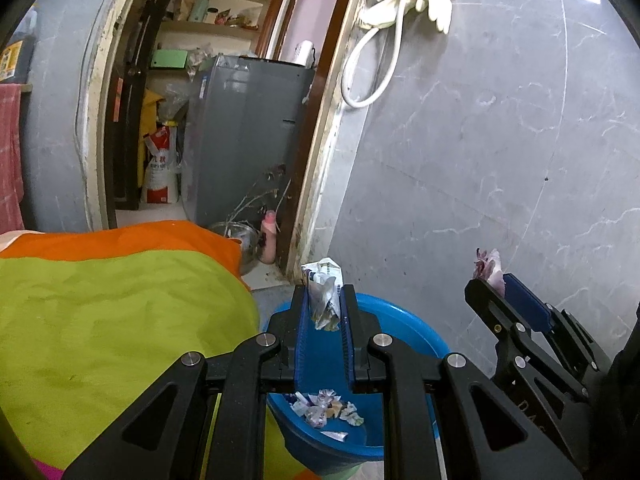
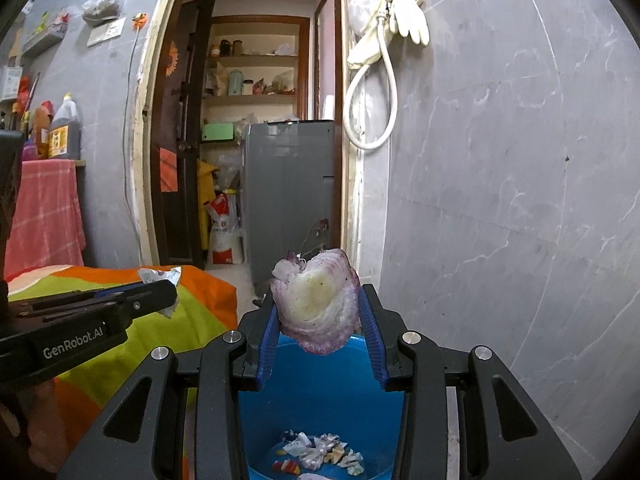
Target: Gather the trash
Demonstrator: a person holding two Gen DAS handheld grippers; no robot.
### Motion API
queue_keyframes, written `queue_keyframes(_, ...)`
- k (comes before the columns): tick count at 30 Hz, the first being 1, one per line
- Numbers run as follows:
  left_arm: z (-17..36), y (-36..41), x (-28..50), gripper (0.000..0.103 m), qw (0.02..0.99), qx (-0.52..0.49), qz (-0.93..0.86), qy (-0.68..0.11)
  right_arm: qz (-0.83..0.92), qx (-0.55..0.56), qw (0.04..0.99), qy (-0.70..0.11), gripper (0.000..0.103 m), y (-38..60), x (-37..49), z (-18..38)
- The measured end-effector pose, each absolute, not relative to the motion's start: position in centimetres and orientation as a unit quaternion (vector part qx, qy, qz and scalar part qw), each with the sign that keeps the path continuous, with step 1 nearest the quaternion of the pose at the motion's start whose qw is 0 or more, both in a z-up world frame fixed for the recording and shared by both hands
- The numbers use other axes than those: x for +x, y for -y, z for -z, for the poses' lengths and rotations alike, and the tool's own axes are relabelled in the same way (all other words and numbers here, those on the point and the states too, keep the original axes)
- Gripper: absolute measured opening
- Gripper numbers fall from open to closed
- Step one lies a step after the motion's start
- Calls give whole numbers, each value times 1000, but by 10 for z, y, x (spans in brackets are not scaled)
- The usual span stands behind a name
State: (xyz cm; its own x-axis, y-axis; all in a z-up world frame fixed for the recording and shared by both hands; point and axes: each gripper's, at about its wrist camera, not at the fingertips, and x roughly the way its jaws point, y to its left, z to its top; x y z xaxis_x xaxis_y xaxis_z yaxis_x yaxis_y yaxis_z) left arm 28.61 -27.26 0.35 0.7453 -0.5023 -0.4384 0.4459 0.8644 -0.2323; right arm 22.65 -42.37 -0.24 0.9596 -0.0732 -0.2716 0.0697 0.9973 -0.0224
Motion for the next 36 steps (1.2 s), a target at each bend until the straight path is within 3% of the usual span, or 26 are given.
queue_keyframes(7,-2,276,296,14,928,-64,259,-261,40,8,989,-143,39,432,232,5)
queue_keyframes(8,-1,276,297,16,928,-65,257,-263,40,10,989,-143,43,433,233,4)
queue_keyframes(14,1,273,301,36,926,-76,253,-271,53,31,989,-137,54,443,231,4)
queue_keyframes(19,-1,269,302,45,927,-83,242,-273,69,44,988,-128,68,450,226,2)
queue_keyframes(21,-1,266,301,57,928,-88,237,-272,76,50,988,-123,77,454,223,1)
queue_keyframes(25,-4,258,300,71,933,-95,219,-269,88,58,987,-117,85,460,218,-1)
queue_keyframes(27,-5,252,298,85,936,-102,206,-265,92,63,987,-115,92,462,217,-1)
queue_keyframes(29,-7,247,297,91,941,-106,193,-259,94,68,987,-112,99,465,215,-2)
queue_keyframes(30,-8,245,297,94,942,-106,188,-257,96,71,987,-110,103,466,214,-2)
queue_keyframes(36,-12,236,292,95,947,-98,173,-253,101,76,987,-102,103,469,206,-6)
